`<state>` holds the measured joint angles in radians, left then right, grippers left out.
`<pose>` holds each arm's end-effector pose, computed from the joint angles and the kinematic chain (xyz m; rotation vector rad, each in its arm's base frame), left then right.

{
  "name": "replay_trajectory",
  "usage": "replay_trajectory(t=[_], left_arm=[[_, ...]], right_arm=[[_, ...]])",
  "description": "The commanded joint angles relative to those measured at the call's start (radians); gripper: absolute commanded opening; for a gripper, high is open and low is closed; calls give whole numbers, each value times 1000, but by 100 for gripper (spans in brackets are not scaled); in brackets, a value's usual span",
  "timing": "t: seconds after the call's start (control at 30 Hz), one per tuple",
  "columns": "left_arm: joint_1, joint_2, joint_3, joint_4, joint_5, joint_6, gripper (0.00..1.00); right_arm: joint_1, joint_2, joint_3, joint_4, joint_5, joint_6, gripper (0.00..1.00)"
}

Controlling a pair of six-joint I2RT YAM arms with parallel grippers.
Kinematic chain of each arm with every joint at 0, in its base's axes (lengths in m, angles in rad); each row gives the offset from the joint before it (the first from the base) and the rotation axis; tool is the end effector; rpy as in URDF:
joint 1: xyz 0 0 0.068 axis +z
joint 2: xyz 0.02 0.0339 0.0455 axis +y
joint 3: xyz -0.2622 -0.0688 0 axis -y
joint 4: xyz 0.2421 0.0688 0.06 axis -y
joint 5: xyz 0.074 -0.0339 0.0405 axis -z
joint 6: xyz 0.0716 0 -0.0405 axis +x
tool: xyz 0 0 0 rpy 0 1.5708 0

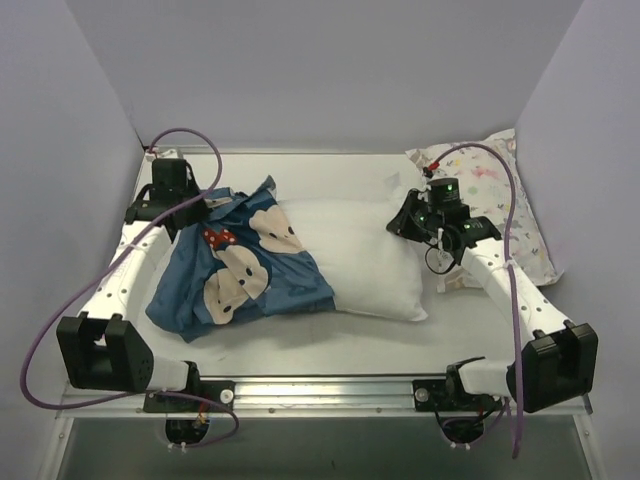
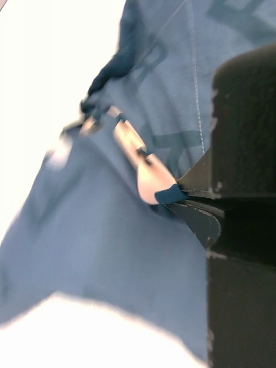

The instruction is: Remove the pillowcase from the pillow

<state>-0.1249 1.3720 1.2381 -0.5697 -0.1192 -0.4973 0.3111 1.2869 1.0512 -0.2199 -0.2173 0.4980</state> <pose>0.3253 -0.0323 0.3038 -0.4829 2.2239 -0.1932 0.3049 0.1142 0.3037 0.0534 2.0923 0.7219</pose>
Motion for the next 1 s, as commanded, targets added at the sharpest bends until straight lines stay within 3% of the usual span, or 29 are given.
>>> replay_trajectory(t=[0.0,0.17,0.3,0.33,0.37,0.43,0.5,0.57,0.73,0.87,0.93,0.97], left_arm=[[119,27,61,-61,-264,71,0],[113,73,54,-42,-139,94,0],[108,95,70,-67,-192,112,0],[110,85,73,-64,-177,112,0],[104,79,73,-56,-121,117,0],[84,65,73,-36,-99,118,0],[47,73,80,-35,-71,120,0],[15,88,80,-36,-79,124,0],[-51,124,58,-27,-86,111,0],[-67,139,58,-22,-80,103,0],[-62,137,73,-27,-91,109,0],[-56,137,86,-30,-94,112,0]], right_arm=[[-81,-35,42,-174,190,-62,0],[-89,-40,72,-185,144,-65,0],[-86,-24,98,-205,134,-90,0],[-86,-35,99,-208,115,-96,5],[-75,-46,99,-207,89,-105,35],[-22,-69,119,-210,40,-145,67],[133,-80,142,-232,109,-177,90],[236,-86,154,-233,174,-194,100],[505,73,155,-207,340,-200,100],[510,299,178,-193,398,-177,100],[503,377,185,-197,440,-167,82],[487,390,185,-202,443,-158,58]])
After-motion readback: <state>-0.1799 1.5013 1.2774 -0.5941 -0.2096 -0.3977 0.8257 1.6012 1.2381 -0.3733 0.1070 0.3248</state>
